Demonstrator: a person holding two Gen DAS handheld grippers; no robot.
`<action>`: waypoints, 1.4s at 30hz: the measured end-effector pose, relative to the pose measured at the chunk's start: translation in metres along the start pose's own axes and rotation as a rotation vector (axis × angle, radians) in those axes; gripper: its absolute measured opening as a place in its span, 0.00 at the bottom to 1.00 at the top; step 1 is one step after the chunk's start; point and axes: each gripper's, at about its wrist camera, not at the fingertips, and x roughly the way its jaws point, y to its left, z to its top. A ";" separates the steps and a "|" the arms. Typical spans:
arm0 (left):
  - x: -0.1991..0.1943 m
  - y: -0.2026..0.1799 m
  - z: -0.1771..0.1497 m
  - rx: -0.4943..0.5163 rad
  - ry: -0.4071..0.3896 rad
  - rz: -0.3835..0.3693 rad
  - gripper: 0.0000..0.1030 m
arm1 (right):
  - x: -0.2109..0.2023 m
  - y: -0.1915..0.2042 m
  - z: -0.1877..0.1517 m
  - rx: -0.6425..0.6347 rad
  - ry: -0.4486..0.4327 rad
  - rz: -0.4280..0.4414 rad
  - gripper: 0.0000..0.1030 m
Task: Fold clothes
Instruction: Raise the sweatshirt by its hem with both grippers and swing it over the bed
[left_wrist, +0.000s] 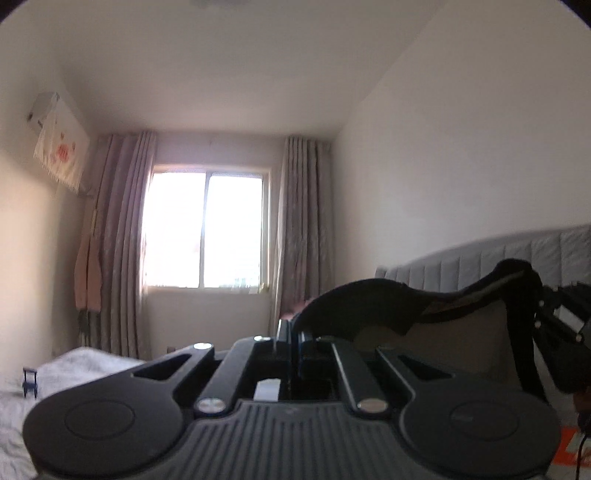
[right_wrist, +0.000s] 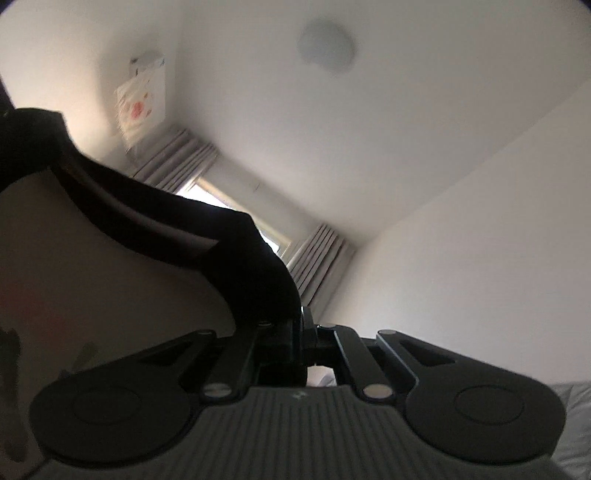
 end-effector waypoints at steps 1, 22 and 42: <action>-0.006 0.000 0.006 0.008 -0.019 -0.003 0.03 | -0.002 -0.005 0.005 0.001 -0.021 -0.010 0.01; 0.133 0.025 -0.106 -0.008 0.324 0.075 0.04 | 0.067 0.043 -0.087 -0.063 0.189 0.129 0.01; 0.346 0.028 -0.284 0.095 0.733 0.159 0.04 | 0.244 0.193 -0.274 -0.159 0.645 0.305 0.01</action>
